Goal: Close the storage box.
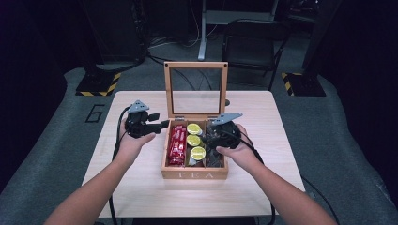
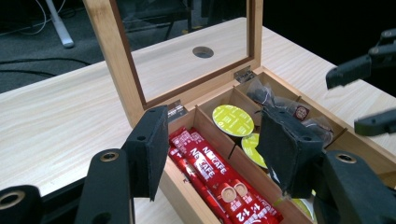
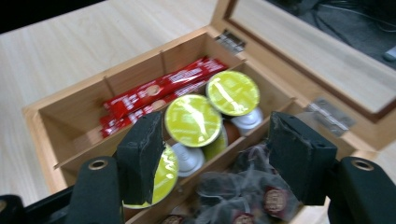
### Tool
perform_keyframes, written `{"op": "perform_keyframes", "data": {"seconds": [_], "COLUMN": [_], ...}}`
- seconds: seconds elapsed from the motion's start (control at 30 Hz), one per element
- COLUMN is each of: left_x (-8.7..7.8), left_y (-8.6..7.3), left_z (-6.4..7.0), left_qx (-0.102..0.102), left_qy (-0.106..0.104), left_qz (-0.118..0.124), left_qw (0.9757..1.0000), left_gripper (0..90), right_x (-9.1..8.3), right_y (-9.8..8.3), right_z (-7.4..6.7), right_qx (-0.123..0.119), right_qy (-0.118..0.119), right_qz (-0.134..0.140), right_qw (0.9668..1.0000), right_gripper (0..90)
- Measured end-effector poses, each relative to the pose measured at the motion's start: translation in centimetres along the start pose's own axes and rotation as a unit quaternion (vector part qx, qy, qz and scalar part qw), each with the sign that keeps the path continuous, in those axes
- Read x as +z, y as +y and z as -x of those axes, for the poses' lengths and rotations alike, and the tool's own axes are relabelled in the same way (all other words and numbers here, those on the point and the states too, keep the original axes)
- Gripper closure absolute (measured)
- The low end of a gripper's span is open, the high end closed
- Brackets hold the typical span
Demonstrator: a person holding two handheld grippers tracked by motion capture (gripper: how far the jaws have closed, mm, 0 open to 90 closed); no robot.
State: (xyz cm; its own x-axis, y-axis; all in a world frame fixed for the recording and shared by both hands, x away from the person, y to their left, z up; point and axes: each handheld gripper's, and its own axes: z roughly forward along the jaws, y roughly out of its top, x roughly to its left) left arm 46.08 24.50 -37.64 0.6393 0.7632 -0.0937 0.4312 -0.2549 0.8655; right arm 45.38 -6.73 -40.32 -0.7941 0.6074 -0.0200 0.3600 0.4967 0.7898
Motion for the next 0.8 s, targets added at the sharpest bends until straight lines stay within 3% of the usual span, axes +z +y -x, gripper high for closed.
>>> {"op": "perform_keyframes", "data": {"seconds": [0.37, 0.8], "left_x": [-0.1, -0.2], "left_y": [-0.4, -0.6], "left_z": [-0.1, -0.3], "left_qx": [0.000, -0.002], "left_qy": [-0.001, 0.002], "left_qz": [-0.003, -0.003], "left_qw": [1.0000, 1.0000], "left_gripper": [43.2, 43.2], "right_x": [1.7, 2.9], "right_y": [-1.0, -1.6], "right_z": [-2.4, -3.3], "right_qx": [-0.022, -0.028], "right_qy": [0.032, 0.047], "right_qz": [-0.023, -0.041], "right_qw": [0.9990, 0.9977], "right_gripper": [29.2, 25.9]}}
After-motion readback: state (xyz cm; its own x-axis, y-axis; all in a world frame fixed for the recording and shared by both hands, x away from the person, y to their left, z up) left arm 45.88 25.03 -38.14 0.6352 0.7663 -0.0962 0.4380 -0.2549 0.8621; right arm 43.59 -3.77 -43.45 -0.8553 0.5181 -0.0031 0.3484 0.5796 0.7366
